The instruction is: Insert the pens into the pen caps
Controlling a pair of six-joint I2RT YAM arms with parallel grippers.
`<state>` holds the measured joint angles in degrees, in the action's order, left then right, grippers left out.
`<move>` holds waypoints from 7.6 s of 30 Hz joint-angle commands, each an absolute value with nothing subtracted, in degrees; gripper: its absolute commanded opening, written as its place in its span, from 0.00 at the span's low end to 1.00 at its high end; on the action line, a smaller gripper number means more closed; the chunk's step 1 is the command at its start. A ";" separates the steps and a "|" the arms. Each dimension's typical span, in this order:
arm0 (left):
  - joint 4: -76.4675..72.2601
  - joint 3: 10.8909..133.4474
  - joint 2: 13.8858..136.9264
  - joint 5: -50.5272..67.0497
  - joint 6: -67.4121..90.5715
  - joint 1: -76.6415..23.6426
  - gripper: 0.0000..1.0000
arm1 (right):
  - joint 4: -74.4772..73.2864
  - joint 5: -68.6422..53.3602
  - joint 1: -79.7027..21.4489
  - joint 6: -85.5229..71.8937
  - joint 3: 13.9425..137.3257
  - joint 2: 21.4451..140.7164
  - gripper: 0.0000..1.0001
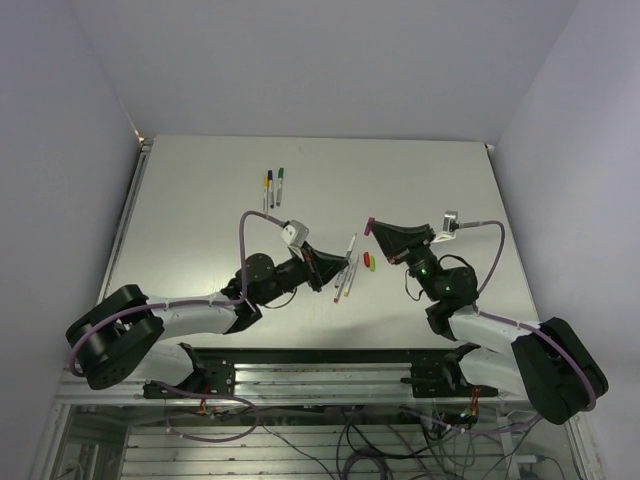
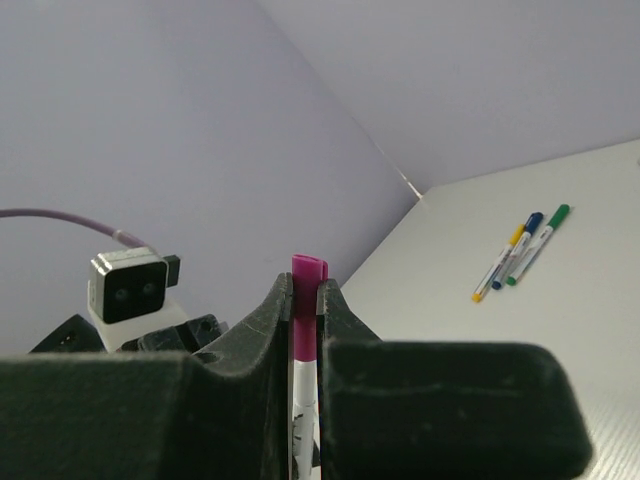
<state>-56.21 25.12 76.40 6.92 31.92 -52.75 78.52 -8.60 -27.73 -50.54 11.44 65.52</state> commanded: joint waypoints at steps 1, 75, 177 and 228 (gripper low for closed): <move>-56.32 27.35 76.36 8.73 30.89 -53.23 0.07 | 81.89 -11.23 -27.94 -50.85 12.30 65.76 0.00; -57.97 33.77 71.20 -10.09 22.19 -54.06 0.07 | 39.49 -8.95 -38.14 -35.25 19.11 66.32 0.00; -6.29 91.66 127.38 -16.45 16.62 -24.26 0.36 | 8.76 32.34 -45.70 -33.99 25.32 50.84 0.34; -12.31 51.05 97.87 -13.35 22.28 -57.17 0.60 | 10.79 33.66 -29.61 -39.70 18.60 51.30 0.44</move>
<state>-13.37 48.29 96.31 -13.89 21.87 -56.07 9.89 33.80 -29.95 -38.96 19.42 52.07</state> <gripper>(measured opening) 0.599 0.440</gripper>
